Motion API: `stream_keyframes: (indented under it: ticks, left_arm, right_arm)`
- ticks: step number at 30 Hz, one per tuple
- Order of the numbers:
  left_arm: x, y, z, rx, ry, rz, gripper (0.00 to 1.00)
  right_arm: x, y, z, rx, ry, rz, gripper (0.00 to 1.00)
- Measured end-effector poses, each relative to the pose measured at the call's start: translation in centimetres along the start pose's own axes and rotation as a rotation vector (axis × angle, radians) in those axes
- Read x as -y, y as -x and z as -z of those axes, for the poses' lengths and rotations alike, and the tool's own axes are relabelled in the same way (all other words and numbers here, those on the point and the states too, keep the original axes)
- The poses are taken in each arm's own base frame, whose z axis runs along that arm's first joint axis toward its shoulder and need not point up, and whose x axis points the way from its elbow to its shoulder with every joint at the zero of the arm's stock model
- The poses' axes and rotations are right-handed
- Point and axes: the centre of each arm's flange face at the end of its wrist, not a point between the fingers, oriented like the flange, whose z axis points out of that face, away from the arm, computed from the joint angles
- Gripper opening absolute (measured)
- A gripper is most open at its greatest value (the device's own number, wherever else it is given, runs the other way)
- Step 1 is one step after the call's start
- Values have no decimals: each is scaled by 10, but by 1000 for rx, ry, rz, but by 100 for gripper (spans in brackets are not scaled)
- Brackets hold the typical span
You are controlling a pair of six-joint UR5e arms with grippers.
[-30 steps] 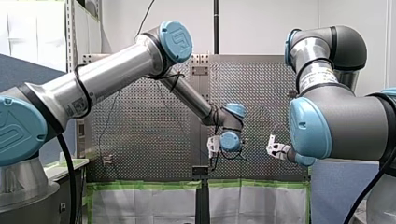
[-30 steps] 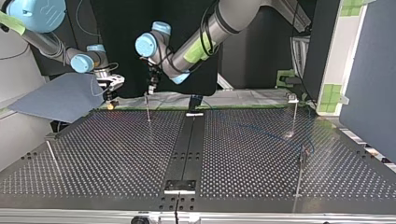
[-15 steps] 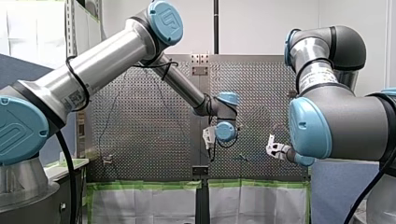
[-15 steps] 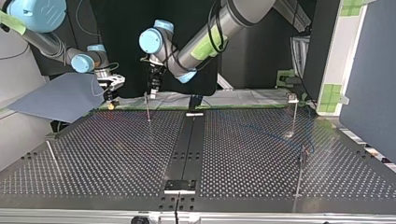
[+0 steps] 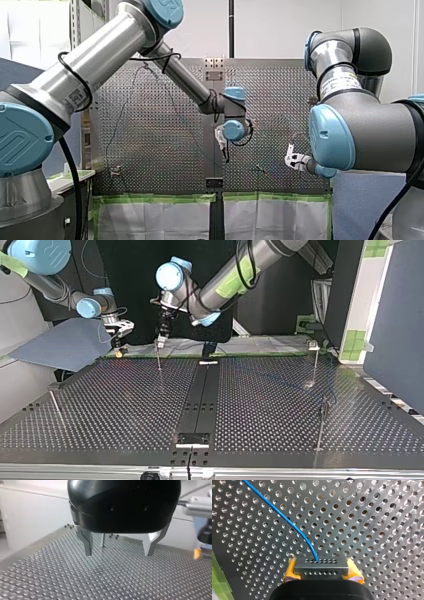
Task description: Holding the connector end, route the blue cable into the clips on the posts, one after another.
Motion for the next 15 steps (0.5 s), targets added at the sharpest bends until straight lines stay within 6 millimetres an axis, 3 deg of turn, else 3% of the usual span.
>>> stream_keyframes:
  ticks: [15]
  left_arm:
    - [-7, 44, 39, 15, -9, 8, 99]
  right_arm:
    - [1, 1, 0, 2, -1, -1, 0]
